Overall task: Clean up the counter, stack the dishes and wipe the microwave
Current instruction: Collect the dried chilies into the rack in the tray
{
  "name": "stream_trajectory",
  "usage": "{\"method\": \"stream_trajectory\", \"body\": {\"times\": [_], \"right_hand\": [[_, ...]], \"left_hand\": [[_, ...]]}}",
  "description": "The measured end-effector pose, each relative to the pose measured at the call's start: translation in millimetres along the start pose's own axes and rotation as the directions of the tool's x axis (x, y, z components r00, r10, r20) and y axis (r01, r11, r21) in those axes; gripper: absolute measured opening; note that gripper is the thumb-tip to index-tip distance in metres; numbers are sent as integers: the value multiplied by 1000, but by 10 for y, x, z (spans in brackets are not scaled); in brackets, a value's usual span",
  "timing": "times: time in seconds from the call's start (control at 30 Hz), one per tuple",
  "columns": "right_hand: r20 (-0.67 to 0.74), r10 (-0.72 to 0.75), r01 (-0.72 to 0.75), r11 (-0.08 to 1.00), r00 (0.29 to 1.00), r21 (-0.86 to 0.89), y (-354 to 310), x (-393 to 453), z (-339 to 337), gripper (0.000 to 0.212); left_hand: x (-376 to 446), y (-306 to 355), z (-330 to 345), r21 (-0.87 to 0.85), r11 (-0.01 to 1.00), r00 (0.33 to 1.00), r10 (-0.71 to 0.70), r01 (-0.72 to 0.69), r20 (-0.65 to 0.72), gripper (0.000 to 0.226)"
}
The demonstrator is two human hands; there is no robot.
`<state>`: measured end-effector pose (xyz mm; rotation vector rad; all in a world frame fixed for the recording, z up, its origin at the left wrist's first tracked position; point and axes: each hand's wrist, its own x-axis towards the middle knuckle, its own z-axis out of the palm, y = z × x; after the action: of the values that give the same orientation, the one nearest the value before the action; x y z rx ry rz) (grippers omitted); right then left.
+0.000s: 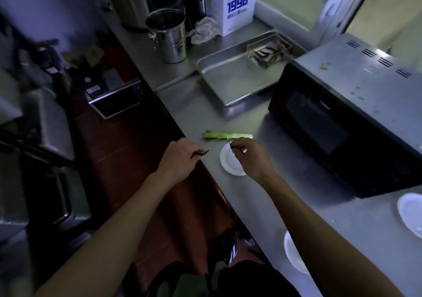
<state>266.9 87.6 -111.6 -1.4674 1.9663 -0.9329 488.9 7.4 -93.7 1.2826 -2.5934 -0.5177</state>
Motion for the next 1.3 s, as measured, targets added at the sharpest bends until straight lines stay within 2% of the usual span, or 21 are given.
{"method": "stream_trajectory", "body": {"times": [0.27,0.37,0.6,0.77,0.93,1.3], "right_hand": [[60,-58,61,997,997,-50,-181,657,125,21],[65,-75,80,994,995,-75,-244,853,229,20],[53,7,1,989,999,-147,-460,1340,607,18],[-22,27,-32,974,999,-226,-718,1791,683,18],[-104,48,-75,958,993,-276,-885,2100,714,19],[-291,166,-220,962,942,-162,-484,2466,575,19]], "left_hand": [[405,-358,-189,-48,998,998,-49,47,-42,25],[524,-569,-191,-63,997,999,-48,47,-15,23],[964,-1179,-229,-107,994,999,-15,18,37,24],[1555,-1607,-480,-104,990,994,100,-96,31,20],[2007,-1869,-583,-211,965,985,169,-159,31,21],[2955,-1642,-272,-254,920,930,341,-299,140,18]]}}
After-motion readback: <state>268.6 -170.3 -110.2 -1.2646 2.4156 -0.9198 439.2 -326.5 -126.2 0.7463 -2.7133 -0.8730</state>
